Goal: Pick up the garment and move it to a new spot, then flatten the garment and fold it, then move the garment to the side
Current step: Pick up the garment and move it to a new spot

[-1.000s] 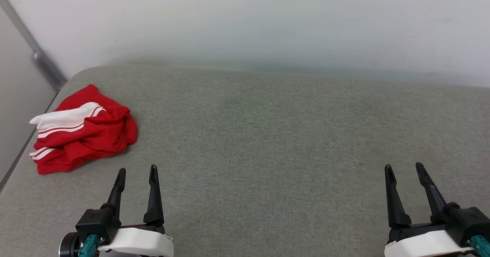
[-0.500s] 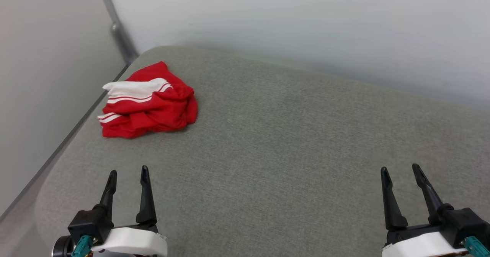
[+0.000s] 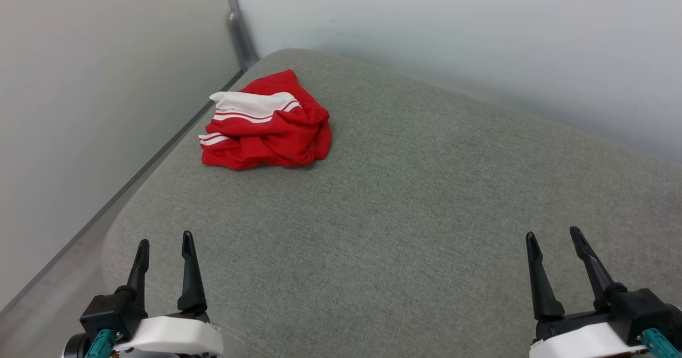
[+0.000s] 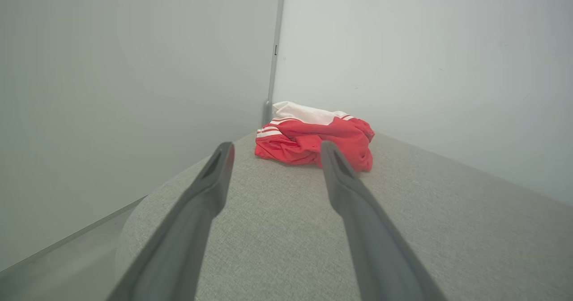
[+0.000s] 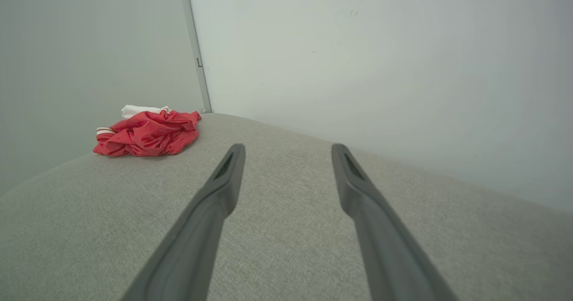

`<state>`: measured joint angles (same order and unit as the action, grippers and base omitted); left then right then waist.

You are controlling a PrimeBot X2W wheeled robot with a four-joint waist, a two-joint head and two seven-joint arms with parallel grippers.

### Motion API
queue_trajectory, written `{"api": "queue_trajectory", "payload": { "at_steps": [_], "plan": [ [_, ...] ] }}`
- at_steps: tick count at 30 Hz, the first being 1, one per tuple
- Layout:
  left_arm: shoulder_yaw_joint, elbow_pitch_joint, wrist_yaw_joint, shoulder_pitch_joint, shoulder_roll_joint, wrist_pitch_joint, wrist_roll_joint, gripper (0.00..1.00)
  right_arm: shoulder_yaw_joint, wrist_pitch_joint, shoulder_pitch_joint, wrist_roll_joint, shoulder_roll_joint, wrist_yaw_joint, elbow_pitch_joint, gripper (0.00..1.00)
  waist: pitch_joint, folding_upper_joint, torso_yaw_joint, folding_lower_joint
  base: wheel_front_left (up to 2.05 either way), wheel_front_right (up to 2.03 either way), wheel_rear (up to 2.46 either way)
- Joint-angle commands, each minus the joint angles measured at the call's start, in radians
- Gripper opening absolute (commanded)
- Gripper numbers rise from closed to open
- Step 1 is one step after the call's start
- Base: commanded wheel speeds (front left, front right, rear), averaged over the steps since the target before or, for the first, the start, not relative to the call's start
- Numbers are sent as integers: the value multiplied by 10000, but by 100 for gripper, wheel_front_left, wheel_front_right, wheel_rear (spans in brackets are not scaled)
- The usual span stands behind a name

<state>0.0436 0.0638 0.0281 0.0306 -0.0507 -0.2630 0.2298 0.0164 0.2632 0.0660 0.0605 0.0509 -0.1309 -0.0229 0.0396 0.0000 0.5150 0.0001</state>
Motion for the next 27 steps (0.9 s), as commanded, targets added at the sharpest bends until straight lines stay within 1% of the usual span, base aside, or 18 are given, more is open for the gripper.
{"api": "queue_trajectory", "payload": {
  "at_steps": [1, 5, 8, 12, 14, 18, 21, 24, 27],
  "plan": [
    [26, 9, 37, -72, 7, -26, 26, 100, -5, 26, -16, -47, -13, 3, 41, 100, 13, 0, 21, -1, 0, 0, 0],
    [189, 83, -61, -252, 6, -26, 133, 100, -59, 25, -97, -133, -13, 3, 77, 100, 133, 0, -16, -1, 0, 0, 0],
    [513, 135, -340, -726, 4, -28, -19, 100, -42, 25, -194, -271, -13, 3, 113, 100, 310, 0, -147, -1, 0, 0, 0],
    [1344, 347, -827, -1837, -55, -26, -257, 100, -8, 25, -390, -479, -13, 3, 199, 100, 705, 0, -496, -1, 0, 0, 0],
    [1791, 503, -1044, -2532, -139, -26, -178, 100, 29, 25, -522, -596, -13, 3, 257, 100, 981, 0, -706, -1, 0, 0, 0],
    [2296, 1065, -1341, -3915, -605, -26, -189, 100, 92, 25, -867, -886, -13, 3, 414, 100, 1653, 0, -1150, -1, 0, 0, 0],
    [2313, 1621, -1497, -4978, -1162, -26, -103, 100, 212, 25, -1094, -1030, -12, 5, 489, 100, 2208, 0, -1464, -1, 0, 0, 0],
    [2250, 2221, -1554, -5958, -1627, -26, 125, 100, 314, 25, -1319, -1165, -12, 5, 587, 100, 2698, 0, -1707, -1, 0, 0, 0],
    [2079, 2915, -1564, -6904, -2259, -26, 427, 100, 314, 25, -1507, -1272, -12, 5, 686, 100, 3164, 0, -1936, -1, 0, 0, 0]
  ]
}}
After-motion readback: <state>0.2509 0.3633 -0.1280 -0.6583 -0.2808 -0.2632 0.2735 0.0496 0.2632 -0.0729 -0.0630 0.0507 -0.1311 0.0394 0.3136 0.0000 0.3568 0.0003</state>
